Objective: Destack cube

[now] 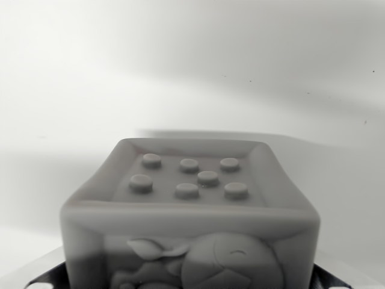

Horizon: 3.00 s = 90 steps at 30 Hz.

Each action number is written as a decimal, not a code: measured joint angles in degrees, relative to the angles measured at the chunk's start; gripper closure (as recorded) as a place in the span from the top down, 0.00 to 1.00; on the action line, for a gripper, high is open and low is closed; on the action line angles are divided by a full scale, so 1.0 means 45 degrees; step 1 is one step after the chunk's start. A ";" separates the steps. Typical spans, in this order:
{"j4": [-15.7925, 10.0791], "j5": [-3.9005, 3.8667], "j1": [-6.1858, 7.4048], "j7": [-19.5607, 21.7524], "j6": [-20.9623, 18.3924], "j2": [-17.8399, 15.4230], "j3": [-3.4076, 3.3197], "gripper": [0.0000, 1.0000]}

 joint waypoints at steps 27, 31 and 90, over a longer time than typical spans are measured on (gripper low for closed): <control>0.0148 0.0000 0.0061 0.0000 0.0360 0.0484 -0.0053 1.00; 0.0150 0.0000 0.0062 0.0000 0.0361 0.0484 -0.0053 1.00; -0.0529 0.0183 0.0043 -0.0125 -0.2854 -0.3492 0.0005 1.00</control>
